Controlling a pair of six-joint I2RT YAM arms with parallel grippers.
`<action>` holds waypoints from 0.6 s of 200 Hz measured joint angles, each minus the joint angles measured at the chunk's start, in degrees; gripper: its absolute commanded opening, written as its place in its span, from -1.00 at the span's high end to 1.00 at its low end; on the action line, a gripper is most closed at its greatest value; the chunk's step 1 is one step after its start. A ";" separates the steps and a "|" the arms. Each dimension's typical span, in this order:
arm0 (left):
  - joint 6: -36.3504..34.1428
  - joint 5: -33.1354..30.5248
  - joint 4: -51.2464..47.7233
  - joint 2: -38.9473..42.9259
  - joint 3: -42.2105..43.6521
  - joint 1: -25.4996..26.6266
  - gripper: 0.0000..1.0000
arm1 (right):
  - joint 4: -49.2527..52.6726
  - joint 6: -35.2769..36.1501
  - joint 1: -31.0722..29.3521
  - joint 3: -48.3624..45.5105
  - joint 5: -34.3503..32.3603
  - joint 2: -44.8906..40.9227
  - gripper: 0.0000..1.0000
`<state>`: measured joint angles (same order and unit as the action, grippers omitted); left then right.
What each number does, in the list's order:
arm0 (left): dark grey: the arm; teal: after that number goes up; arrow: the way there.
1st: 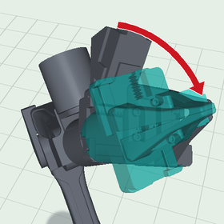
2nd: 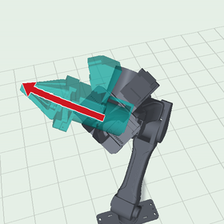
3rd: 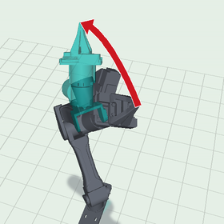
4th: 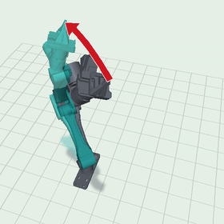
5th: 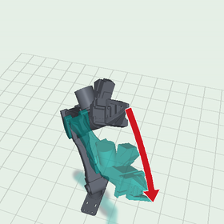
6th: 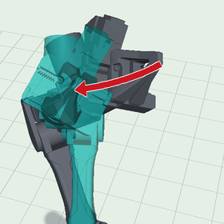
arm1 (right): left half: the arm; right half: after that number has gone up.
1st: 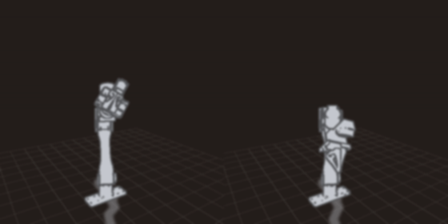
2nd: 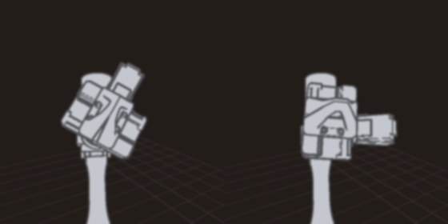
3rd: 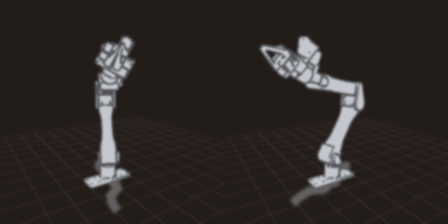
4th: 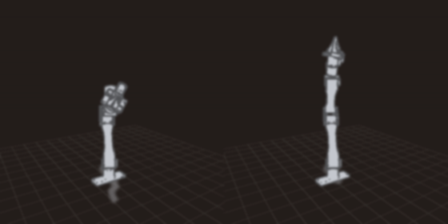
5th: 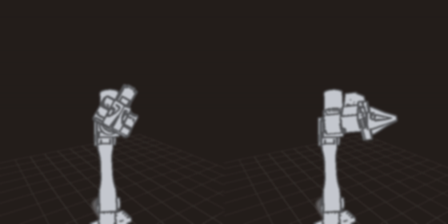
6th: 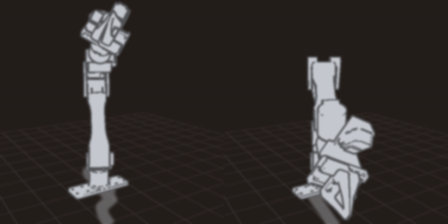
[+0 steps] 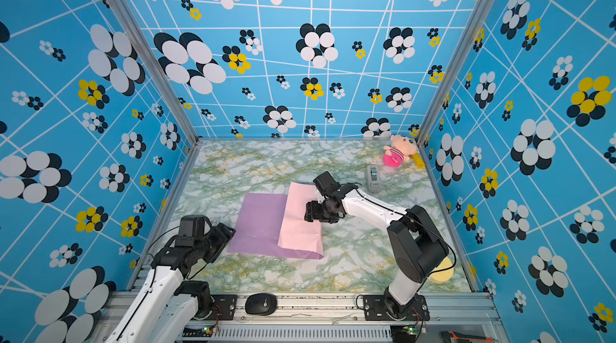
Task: Wrap the gift box in paper
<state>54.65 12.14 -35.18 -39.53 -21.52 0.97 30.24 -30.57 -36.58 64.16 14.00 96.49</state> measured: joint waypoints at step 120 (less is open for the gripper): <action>1.84 12.81 18.45 -10.14 6.97 -2.10 0.10 | -0.04 0.42 0.15 0.13 0.42 0.11 -0.42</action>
<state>56.49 24.95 -16.73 -49.67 -14.55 -1.13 30.20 -30.15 -36.42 64.29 14.41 96.60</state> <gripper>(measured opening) 0.491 0.716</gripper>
